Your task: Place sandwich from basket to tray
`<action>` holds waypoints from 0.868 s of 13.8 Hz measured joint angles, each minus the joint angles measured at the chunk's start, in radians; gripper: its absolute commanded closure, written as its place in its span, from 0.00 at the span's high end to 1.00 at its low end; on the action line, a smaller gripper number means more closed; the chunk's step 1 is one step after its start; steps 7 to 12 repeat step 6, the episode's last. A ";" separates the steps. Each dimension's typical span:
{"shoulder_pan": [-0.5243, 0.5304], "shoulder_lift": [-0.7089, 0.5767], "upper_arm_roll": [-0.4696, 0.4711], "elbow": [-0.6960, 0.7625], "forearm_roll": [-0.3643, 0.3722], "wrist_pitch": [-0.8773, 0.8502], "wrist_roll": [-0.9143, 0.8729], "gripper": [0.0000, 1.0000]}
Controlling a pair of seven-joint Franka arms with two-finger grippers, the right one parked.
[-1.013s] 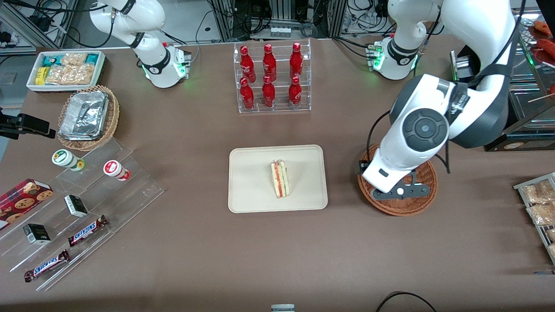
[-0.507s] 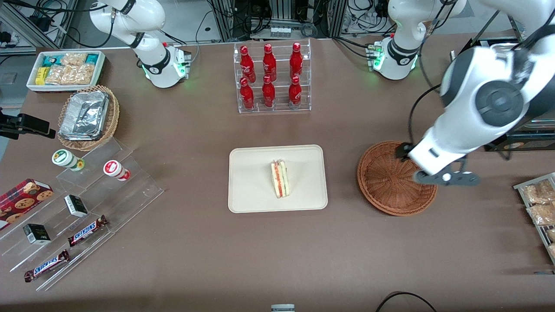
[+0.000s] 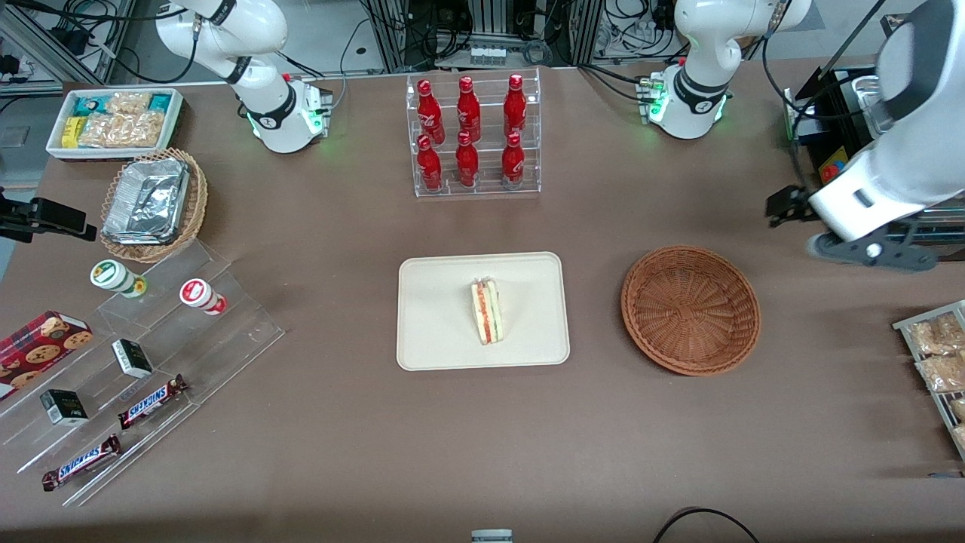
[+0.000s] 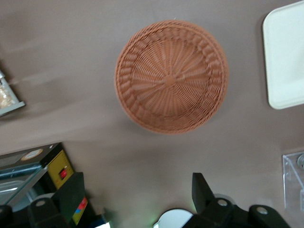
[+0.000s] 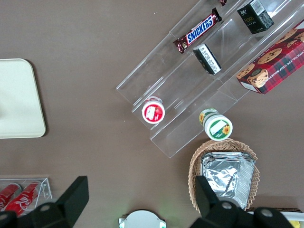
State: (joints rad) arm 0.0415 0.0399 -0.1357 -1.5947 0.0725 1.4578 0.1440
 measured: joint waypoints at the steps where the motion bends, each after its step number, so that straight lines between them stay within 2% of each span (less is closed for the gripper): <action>1: 0.000 -0.014 0.023 0.000 -0.001 -0.012 0.013 1.00; 6: 0.000 -0.067 0.110 0.000 -0.003 -0.030 0.023 1.00; 12: 0.000 -0.067 0.110 0.000 -0.003 -0.030 0.023 1.00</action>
